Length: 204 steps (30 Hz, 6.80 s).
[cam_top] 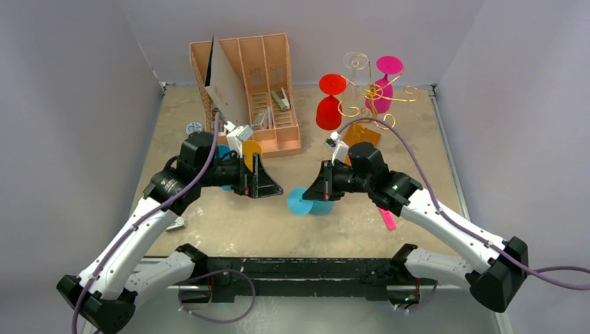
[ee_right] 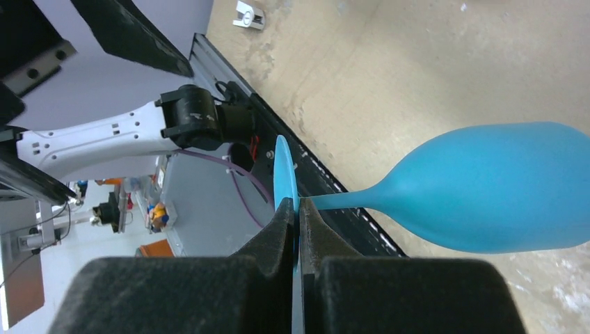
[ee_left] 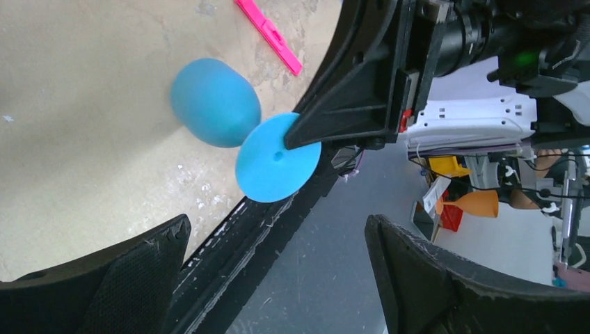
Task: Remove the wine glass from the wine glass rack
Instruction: Place the wine glass at the center of the board.
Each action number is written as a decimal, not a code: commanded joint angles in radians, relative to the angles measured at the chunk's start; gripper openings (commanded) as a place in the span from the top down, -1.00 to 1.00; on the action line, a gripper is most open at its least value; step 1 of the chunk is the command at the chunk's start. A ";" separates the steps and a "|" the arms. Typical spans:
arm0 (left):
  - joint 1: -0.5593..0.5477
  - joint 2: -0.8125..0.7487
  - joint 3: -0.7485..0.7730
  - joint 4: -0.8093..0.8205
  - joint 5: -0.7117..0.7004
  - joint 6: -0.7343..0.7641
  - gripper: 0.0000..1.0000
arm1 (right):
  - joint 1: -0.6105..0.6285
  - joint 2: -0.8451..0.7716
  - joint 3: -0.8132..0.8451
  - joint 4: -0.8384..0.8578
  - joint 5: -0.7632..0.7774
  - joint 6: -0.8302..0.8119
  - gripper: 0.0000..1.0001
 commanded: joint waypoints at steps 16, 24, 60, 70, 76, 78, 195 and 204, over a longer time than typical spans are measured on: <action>0.003 -0.082 -0.072 0.190 0.102 -0.115 -0.36 | 0.015 0.030 -0.013 0.546 -0.149 0.057 1.00; 0.003 -0.061 -0.084 0.257 0.033 -0.146 0.00 | 0.014 0.030 0.027 0.420 -0.218 0.006 1.00; 0.002 -0.004 -0.017 0.223 0.186 -0.058 1.00 | 0.016 -0.050 -0.087 0.608 -0.207 0.079 0.83; 0.001 -0.046 -0.026 0.271 0.095 -0.087 1.00 | 0.015 -0.044 -0.133 0.639 -0.346 0.070 0.02; 0.001 -0.058 -0.050 0.344 0.094 -0.113 1.00 | 0.015 0.016 -0.178 0.821 -0.371 0.195 0.15; 0.001 -0.063 -0.050 0.351 0.094 -0.112 1.00 | 0.015 0.024 -0.196 0.894 -0.352 0.219 0.30; 0.002 -0.032 0.149 -0.109 -0.356 0.042 -0.82 | 0.023 0.067 -0.010 0.311 -0.363 -0.621 1.00; 0.001 -0.039 0.214 -0.227 -0.517 0.098 -0.84 | 0.136 0.164 0.052 0.217 -0.319 -1.102 1.00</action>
